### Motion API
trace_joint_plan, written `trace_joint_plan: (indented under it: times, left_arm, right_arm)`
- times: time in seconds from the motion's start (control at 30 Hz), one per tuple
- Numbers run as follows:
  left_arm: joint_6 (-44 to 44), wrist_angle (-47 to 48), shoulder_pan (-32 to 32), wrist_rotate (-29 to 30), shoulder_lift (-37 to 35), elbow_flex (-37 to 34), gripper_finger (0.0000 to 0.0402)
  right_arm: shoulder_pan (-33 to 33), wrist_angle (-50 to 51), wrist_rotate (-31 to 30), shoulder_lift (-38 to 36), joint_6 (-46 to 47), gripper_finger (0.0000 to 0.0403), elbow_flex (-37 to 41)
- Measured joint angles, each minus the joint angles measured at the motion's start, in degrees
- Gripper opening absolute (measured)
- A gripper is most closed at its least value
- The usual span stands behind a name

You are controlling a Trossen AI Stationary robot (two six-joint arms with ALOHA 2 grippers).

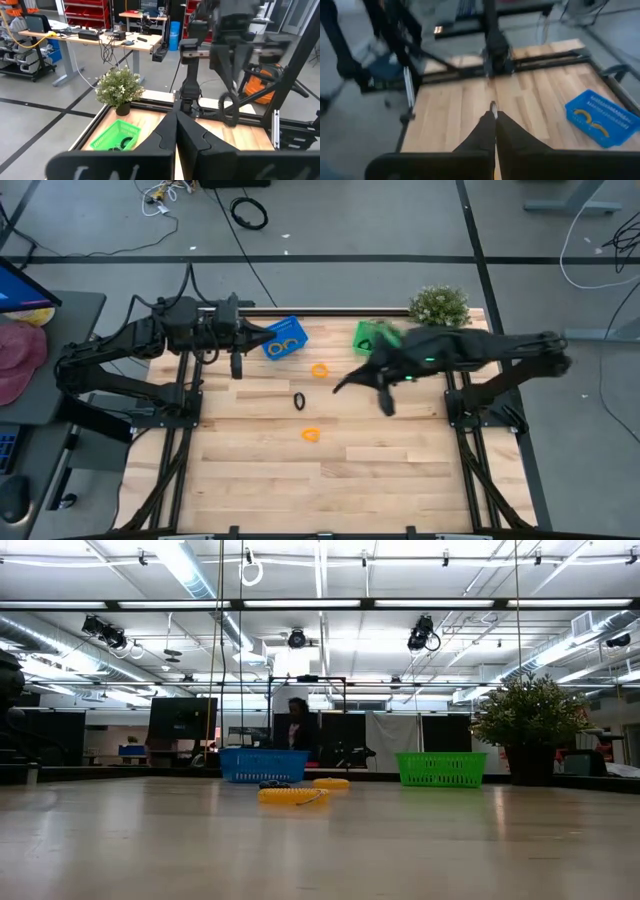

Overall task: Sort spring keychains
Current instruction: Put the black spring keychain into the green bin

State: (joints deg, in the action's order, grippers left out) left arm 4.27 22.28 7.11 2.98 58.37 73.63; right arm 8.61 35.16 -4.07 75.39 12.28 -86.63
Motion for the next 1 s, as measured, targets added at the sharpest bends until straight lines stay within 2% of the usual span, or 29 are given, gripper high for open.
trace_joint_plan:
  times: [0.17,0.27,0.37,0.5,0.57,0.7,0.77,0.87,1.0]
  left_arm:
    - [0.00,-1.16,-0.01,0.00,0.00,0.00,0.0007]
    - [0.02,-1.17,0.00,0.02,0.00,0.00,0.0007]
    - [0.04,-1.17,-0.02,0.14,0.02,0.00,0.0007]
    - [0.85,-1.17,0.00,1.93,0.02,0.00,0.0007]
    - [0.87,-1.17,0.00,2.53,0.03,0.00,0.0007]
    - [1.11,-1.05,0.00,3.03,0.07,0.00,0.0007]
    - [1.11,-1.06,0.00,3.04,0.07,0.00,0.0007]
    - [1.11,-1.04,0.00,3.48,0.09,0.00,0.0007]
    - [1.11,-0.96,0.02,3.65,0.13,0.00,0.0007]
  right_arm:
    - [3.11,-8.86,-6.87,-12.68,2.55,0.0000,12.48]
    - [5.00,-10.70,-11.64,-18.23,2.67,0.0000,17.53]
    - [6.14,-11.25,-15.93,-21.68,3.29,0.0000,20.71]
    - [6.21,-13.28,-20.71,-21.81,3.33,0.0000,21.68]
    - [5.87,-14.83,-27.44,-21.28,4.08,0.0000,21.68]
    - [5.35,-14.86,-49.02,-19.82,15.53,0.0000,21.68]
    - [5.35,-15.15,-56.82,-18.75,19.91,0.0000,21.68]
    - [5.49,-15.62,-64.92,-16.29,22.02,0.0000,21.68]
    - [5.98,-18.44,-73.04,-12.97,19.80,0.0000,21.68]
